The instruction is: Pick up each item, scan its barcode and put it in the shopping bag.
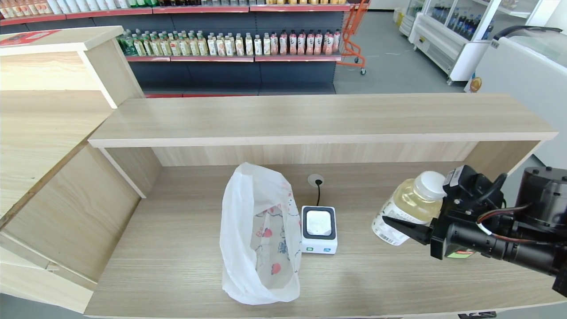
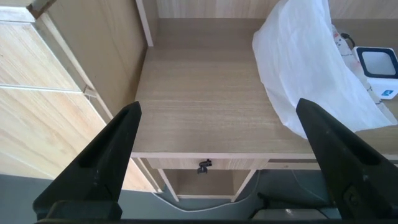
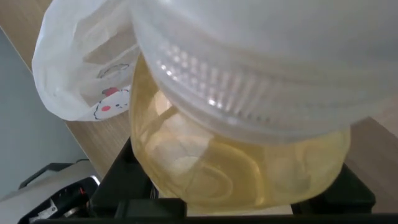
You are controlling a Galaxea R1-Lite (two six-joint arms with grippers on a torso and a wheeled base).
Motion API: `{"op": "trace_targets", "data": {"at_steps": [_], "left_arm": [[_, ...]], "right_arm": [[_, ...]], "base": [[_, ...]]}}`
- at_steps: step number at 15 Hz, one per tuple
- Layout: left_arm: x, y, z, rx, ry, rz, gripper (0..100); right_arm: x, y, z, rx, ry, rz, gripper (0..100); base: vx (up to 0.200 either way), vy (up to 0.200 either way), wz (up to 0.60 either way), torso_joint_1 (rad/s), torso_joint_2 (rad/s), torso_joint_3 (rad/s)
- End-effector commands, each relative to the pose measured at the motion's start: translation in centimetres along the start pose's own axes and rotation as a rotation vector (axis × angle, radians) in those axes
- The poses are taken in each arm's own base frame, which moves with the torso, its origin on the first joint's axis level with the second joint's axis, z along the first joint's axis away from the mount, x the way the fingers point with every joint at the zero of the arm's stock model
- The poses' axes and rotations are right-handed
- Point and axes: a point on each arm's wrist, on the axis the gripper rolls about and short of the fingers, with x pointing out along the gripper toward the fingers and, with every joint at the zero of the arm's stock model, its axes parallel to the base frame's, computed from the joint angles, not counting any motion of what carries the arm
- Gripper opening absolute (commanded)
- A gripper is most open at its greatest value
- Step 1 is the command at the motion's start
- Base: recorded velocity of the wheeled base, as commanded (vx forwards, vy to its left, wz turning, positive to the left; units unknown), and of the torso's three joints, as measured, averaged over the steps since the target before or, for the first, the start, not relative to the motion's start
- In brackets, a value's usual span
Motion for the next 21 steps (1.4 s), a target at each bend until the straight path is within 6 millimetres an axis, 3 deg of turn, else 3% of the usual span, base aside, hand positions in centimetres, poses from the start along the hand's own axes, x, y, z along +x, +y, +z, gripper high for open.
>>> {"op": "trace_targets", "data": {"at_steps": [1, 3, 6, 11, 21], "left_arm": [[0.0, 0.0, 0.0, 0.000, 0.000, 0.001, 100], [0.0, 0.0, 0.0, 0.000, 0.000, 0.001, 100], [0.0, 0.0, 0.0, 0.000, 0.000, 0.001, 100], [0.0, 0.0, 0.0, 0.000, 0.001, 0.001, 100], [0.0, 0.0, 0.0, 0.000, 0.000, 0.001, 100]], "right_arm": [[1.6, -0.2, -1.8, 0.018, 0.055, 0.029, 0], [2.8, -0.4, -2.8, -0.011, 0.063, 0.038, 0], [5.2, -0.8, -4.6, -0.115, -0.064, 0.058, 0], [7.3, -0.2, -7.5, -0.196, -0.167, 0.135, 0], [11.3, -1.4, -8.5, -0.325, -0.257, 0.171, 0]], "base": [[0.000, 0.000, 0.00, 0.000, 0.00, 0.000], [0.000, 0.000, 0.00, 0.000, 0.00, 0.000], [0.000, 0.000, 0.00, 0.000, 0.00, 0.000], [0.000, 0.000, 0.00, 0.000, 0.00, 0.000], [0.000, 0.000, 0.00, 0.000, 0.00, 0.000]]}}
